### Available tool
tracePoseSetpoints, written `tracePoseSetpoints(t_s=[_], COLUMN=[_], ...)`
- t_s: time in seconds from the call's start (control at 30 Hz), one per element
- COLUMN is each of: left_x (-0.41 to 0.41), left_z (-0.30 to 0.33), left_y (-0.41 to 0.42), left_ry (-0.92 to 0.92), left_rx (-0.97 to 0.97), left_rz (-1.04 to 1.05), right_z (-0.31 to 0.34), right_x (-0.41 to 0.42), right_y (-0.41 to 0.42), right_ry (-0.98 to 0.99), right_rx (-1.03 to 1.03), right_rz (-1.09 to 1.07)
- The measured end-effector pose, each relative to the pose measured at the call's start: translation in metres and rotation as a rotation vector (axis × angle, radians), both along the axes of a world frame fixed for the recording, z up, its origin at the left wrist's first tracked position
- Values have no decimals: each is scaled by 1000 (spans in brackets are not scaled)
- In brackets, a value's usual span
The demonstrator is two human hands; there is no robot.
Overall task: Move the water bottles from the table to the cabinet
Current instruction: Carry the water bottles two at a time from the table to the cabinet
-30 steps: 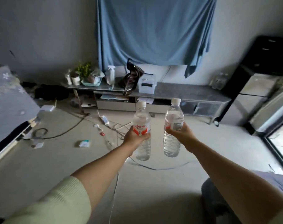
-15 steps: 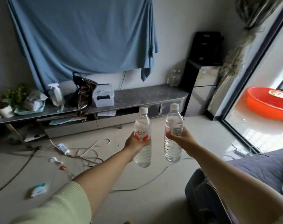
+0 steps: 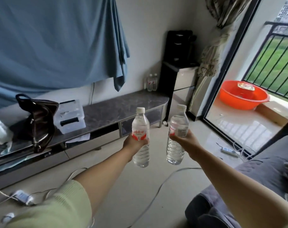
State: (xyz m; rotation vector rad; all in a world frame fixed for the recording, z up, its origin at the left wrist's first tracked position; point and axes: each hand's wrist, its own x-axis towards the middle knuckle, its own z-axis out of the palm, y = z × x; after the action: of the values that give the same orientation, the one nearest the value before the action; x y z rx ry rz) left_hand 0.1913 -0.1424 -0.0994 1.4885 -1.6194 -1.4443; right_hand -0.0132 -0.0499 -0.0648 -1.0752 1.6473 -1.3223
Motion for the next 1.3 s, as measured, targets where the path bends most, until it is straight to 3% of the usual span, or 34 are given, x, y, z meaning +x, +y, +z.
tracePoseSetpoints(t_s=[0.27, 0.57, 0.83, 1.1, 1.3], left_x=[-89, -180, -219, -252, -275], left_z=[-13, 1, -20, -23, -40], left_y=[-126, -270, -410, -598, -690], left_ry=[-29, 61, 17, -21, -82], left_rx=[-34, 74, 150, 148, 191], left_rz=[-116, 68, 89, 8, 24], right_z=[-20, -8, -33, -33, -61], right_x=[-88, -198, -236, -270, -297], right_y=[-126, -290, -436, -606, -690], right_ry=[27, 108, 97, 50, 46], right_rx=[34, 57, 156, 170, 272], right_rz=[-16, 78, 73, -55, -127])
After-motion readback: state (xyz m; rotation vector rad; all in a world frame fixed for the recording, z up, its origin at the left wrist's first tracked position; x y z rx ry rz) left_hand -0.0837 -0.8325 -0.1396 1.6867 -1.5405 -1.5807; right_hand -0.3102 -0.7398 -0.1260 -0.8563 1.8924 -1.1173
